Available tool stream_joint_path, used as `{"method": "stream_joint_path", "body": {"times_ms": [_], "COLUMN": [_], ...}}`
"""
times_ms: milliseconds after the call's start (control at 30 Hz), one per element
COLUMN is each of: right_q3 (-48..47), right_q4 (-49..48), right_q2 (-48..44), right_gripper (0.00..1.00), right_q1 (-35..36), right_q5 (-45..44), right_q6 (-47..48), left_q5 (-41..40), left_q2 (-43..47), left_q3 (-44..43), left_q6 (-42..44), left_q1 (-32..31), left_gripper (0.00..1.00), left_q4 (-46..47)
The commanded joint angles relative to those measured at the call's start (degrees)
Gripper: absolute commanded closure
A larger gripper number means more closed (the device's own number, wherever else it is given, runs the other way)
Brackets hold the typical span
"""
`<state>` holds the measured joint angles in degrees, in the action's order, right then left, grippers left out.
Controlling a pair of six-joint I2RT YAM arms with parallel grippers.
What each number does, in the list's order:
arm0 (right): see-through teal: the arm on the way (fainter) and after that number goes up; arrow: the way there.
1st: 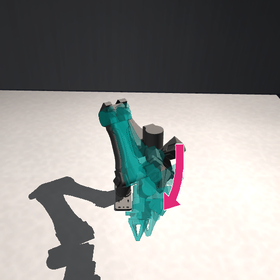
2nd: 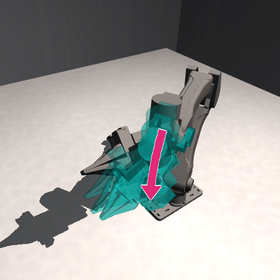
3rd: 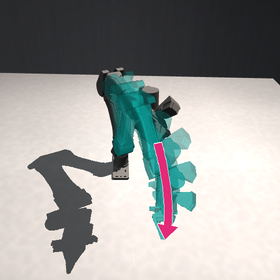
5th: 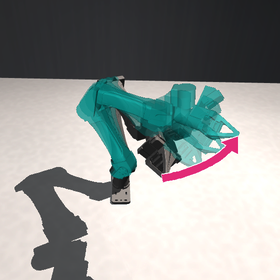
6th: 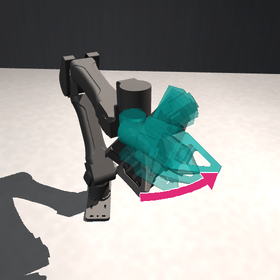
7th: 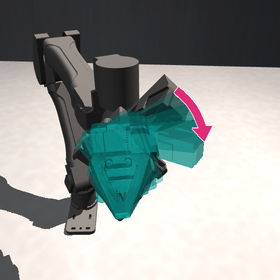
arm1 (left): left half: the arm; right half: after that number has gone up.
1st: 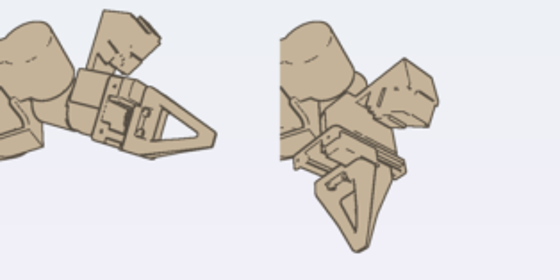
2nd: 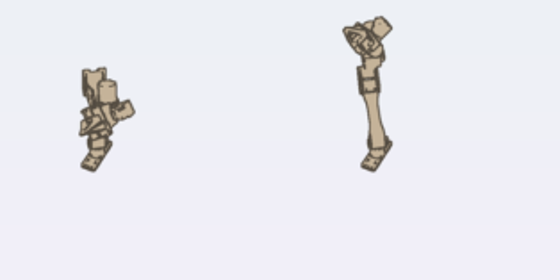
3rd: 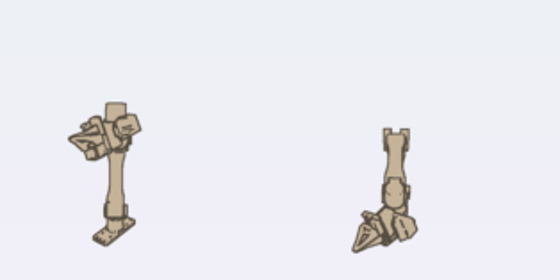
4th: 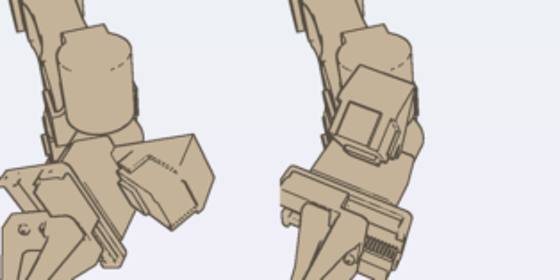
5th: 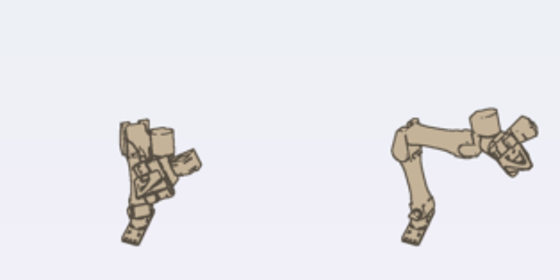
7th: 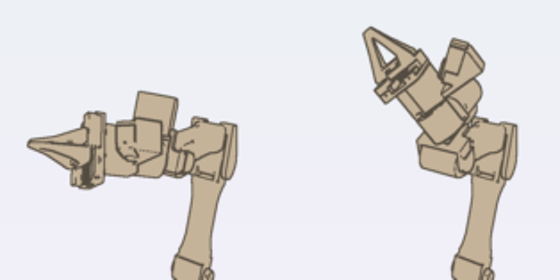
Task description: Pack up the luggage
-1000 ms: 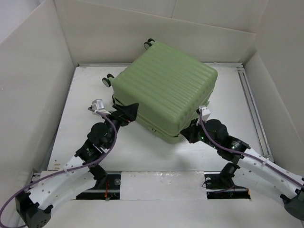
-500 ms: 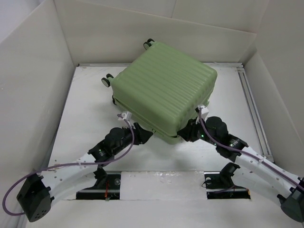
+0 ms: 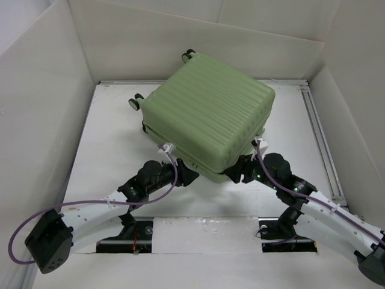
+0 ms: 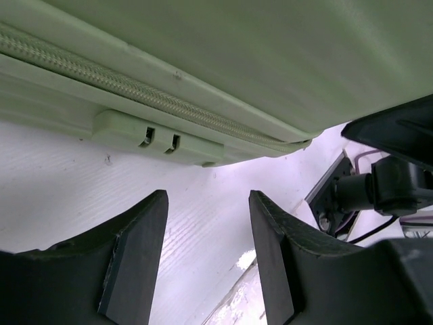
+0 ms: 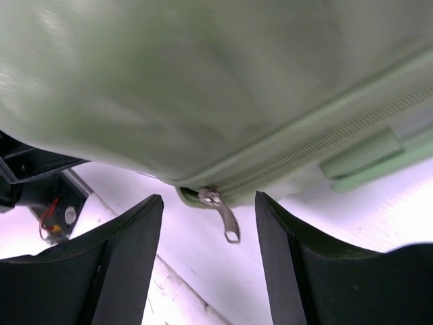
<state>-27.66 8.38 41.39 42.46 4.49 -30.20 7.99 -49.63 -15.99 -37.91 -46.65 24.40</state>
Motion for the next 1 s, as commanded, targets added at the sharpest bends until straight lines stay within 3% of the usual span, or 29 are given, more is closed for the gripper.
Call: {"method": "stream_joint_path", "body": {"times_ms": [0,500,967], "right_q3": [1.2,3.3,5.0], "right_q4": [-0.8,-6.5,-10.1], "right_q2": [-3.8,2.5,4.8], "right_gripper": [0.37,0.32,0.62], "right_q1": [0.4,0.4,-0.1], "right_q5": [-4.2,4.0,4.0], "right_q6": [-3.6,-3.6,-4.2], "left_q5": [1.9,4.2,5.8], "left_q2": [-0.6,-5.9,-13.0], "left_q3": [-0.4,-1.1,-2.6], "left_q6": [1.6,1.6,1.6], "left_q1": [-0.2,-0.2,-0.2], "left_gripper": [0.52,0.52,0.53], "left_q4": [3.8,8.6,14.4]}}
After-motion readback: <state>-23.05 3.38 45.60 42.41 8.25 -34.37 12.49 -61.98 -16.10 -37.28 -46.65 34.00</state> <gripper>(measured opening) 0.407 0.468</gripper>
